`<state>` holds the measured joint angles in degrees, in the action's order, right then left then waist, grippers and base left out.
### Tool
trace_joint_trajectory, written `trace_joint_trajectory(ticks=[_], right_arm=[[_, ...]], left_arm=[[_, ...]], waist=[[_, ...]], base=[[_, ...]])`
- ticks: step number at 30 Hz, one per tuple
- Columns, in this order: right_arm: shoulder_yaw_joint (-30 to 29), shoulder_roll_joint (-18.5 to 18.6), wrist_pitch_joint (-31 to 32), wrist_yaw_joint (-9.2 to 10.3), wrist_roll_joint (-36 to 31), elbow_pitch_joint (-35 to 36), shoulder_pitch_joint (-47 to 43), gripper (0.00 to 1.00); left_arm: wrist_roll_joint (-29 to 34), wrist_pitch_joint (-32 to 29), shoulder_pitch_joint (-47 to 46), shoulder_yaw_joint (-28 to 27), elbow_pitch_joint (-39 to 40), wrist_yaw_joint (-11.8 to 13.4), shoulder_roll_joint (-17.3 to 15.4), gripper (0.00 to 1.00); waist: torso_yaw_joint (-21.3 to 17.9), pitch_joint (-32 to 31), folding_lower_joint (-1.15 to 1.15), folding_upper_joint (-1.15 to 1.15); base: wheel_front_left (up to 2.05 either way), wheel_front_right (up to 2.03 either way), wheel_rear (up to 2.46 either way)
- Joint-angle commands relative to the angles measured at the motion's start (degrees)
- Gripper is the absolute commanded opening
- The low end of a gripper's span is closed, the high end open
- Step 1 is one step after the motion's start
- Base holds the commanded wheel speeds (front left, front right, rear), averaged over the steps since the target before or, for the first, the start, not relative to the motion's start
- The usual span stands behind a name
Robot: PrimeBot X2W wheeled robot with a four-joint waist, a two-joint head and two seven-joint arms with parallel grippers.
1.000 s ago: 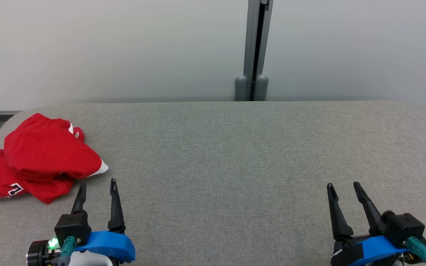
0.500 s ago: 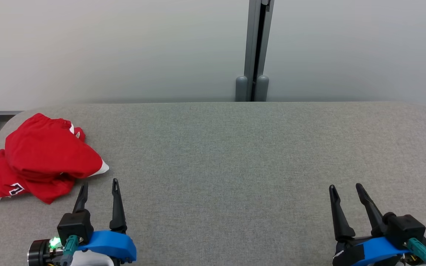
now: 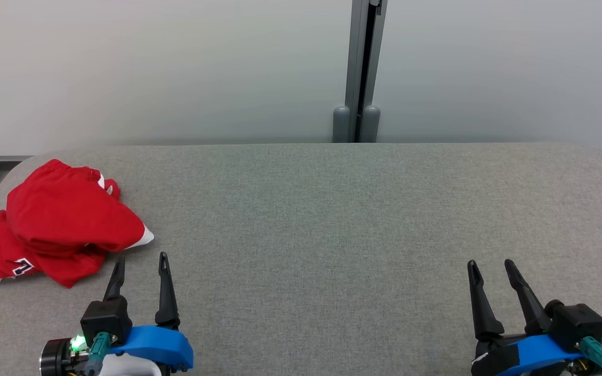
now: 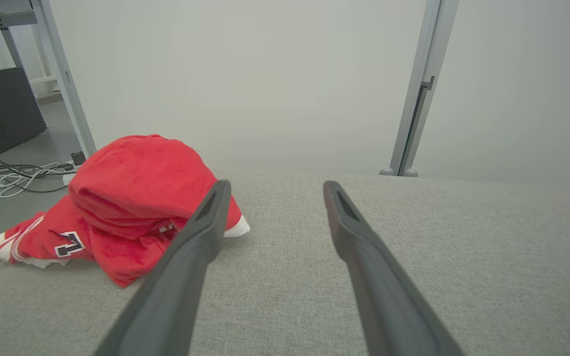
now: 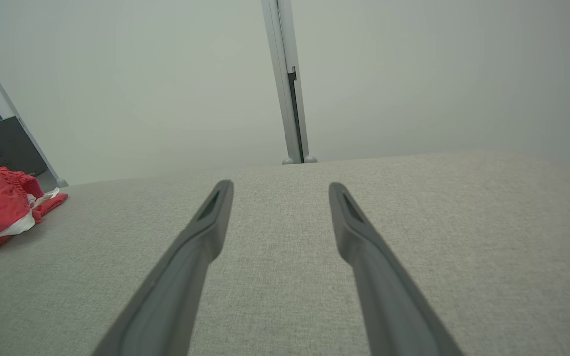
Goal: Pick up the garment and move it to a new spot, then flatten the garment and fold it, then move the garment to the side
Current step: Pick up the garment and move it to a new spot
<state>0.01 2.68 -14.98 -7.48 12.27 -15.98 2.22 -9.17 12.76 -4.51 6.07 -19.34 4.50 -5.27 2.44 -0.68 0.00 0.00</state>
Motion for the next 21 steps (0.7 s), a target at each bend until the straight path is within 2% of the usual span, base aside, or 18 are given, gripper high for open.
trace_joint_trajectory(ticks=[1,13,21], right_arm=[[0.05,0.38,-0.32,-0.03,0.11,-0.09,0.16,1.00],[0.44,0.37,-0.28,-0.03,0.44,0.12,-0.34,1.00],[1.21,0.37,-0.27,-0.03,0.91,-0.26,-0.90,1.00]], left_arm=[[-0.28,0.14,0.15,0.05,0.24,0.24,-0.34,1.00],[-0.76,0.25,-0.02,0.34,0.38,0.61,-0.91,1.00],[-1.29,0.40,0.50,0.02,0.71,1.27,-1.34,1.00]], waist=[[0.06,-0.01,0.00,0.00],[2.16,-0.08,0.00,0.00],[6.39,-0.43,0.00,0.00]], base=[[0.00,0.00,0.00],[0.00,0.00,0.00],[0.00,0.00,0.00]])
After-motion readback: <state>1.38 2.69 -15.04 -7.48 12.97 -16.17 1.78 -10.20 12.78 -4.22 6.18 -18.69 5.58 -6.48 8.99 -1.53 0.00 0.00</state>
